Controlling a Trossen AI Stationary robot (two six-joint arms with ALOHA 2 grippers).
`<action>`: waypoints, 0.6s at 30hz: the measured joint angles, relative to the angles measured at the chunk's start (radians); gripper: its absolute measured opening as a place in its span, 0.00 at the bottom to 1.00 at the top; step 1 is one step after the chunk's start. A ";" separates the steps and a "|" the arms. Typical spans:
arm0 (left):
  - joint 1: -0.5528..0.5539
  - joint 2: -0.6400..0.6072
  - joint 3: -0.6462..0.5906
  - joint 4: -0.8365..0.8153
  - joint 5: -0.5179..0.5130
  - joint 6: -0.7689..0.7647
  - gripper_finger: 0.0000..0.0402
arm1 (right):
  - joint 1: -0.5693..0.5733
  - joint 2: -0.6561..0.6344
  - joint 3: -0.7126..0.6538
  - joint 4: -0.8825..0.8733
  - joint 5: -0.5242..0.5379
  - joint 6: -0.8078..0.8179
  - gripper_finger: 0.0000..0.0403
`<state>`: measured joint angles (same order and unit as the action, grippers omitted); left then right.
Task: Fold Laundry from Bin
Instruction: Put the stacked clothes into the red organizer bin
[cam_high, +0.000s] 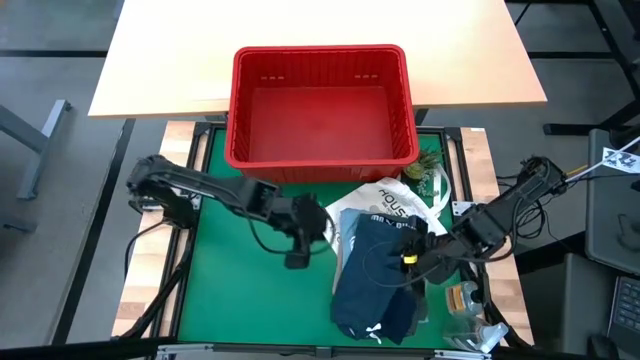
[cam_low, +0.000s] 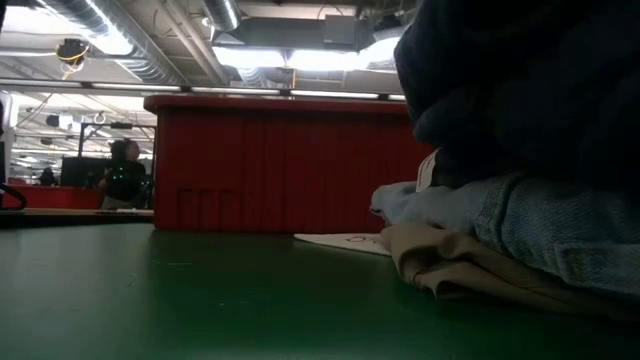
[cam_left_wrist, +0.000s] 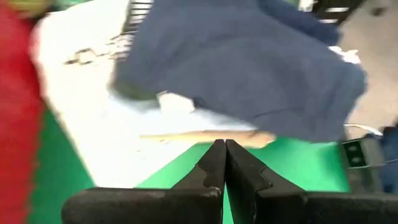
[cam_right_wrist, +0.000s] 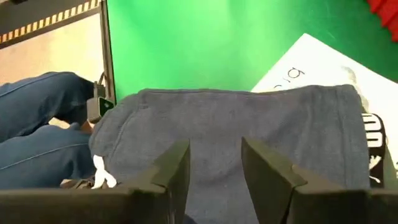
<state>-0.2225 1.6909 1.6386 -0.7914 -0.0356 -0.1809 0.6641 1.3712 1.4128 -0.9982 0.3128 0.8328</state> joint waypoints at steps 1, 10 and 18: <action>0.001 -0.019 0.000 -0.027 -0.022 0.000 0.01 | 0.001 0.000 0.000 -0.001 -0.004 0.000 0.35; 0.000 -0.311 -0.350 0.057 -0.052 -0.148 0.01 | 0.003 -0.058 0.000 -0.069 -0.030 0.019 0.35; -0.022 -0.496 -0.753 0.485 -0.053 -0.401 0.01 | 0.003 -0.115 0.000 -0.205 0.063 0.034 0.35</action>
<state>-0.2448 1.1954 0.8857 -0.3066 -0.0884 -0.5820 0.6670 1.2567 1.4128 -1.2034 0.3754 0.8671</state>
